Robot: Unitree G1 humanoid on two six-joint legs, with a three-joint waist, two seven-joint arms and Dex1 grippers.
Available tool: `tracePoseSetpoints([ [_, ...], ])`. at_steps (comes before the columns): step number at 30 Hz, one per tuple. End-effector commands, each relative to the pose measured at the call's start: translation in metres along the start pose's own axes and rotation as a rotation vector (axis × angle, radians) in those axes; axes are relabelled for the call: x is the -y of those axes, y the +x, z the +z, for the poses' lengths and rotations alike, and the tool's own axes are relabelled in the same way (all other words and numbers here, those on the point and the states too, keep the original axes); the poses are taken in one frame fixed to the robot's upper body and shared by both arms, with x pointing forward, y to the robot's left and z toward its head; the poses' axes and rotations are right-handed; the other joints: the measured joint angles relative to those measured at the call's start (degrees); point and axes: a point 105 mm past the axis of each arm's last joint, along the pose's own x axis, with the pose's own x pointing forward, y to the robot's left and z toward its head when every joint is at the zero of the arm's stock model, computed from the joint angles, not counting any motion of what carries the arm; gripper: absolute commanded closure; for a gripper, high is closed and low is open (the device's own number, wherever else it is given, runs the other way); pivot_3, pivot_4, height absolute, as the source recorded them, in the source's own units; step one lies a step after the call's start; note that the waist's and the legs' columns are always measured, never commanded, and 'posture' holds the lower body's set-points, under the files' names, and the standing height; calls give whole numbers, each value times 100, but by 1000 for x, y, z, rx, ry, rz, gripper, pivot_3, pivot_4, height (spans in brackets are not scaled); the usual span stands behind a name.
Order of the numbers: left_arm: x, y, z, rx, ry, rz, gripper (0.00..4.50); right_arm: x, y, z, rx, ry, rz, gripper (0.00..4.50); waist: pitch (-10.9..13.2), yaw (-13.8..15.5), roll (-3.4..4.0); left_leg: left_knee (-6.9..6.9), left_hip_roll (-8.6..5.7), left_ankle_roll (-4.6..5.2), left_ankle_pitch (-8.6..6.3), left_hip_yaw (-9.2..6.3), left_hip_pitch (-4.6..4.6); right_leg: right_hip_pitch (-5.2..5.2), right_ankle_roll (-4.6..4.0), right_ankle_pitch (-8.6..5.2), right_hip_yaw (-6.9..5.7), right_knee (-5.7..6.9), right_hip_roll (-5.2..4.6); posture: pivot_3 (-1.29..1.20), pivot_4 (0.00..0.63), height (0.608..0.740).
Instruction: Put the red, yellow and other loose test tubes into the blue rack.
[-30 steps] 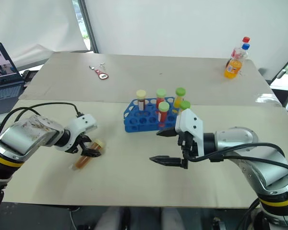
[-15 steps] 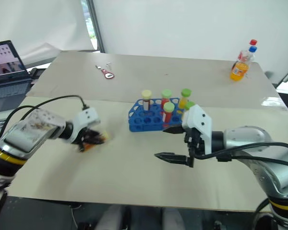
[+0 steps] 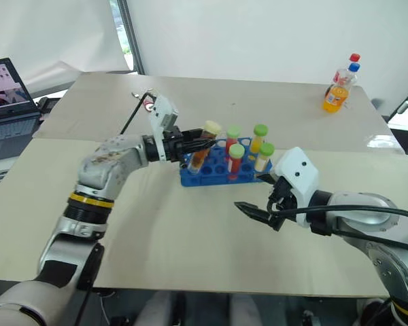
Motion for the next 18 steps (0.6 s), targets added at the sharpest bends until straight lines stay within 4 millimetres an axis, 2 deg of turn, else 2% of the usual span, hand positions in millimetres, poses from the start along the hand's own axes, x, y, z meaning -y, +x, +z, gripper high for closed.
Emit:
tracePoseSetpoints([
  [1, -8, 6, 5, 66, 67, 44, 3609, -5, -7, 5, 13, -15, -30, 0, 0, 12, 0, 0, -1, 0, 0, 0, 0, 1, 0, 0, 0, -1, 0, 0, 150, 740],
  [7, -11, 17, -7, 93, 56, 83, 3609, -9, -12, 0, -10, -3, -49, 0, 0, 20, 0, 0, -2, 0, 0, -7, -3, 1, 3, 2, 0, -6, -2, 0, 150, 740],
  [14, -3, 24, -12, 113, 53, 89, 3609, -12, -15, -7, -35, 15, -71, 0, 0, 21, 0, 0, -4, 0, 0, -13, -3, 3, 5, 3, 0, -7, -2, 0, 150, 740],
  [18, -1, 26, -27, 97, 34, 101, 3609, -10, -16, -8, -39, 25, -89, 0, 0, 20, 0, 0, -3, 0, 0, -15, -2, 3, 5, 3, 0, -5, -1, 0, 150, 740],
])
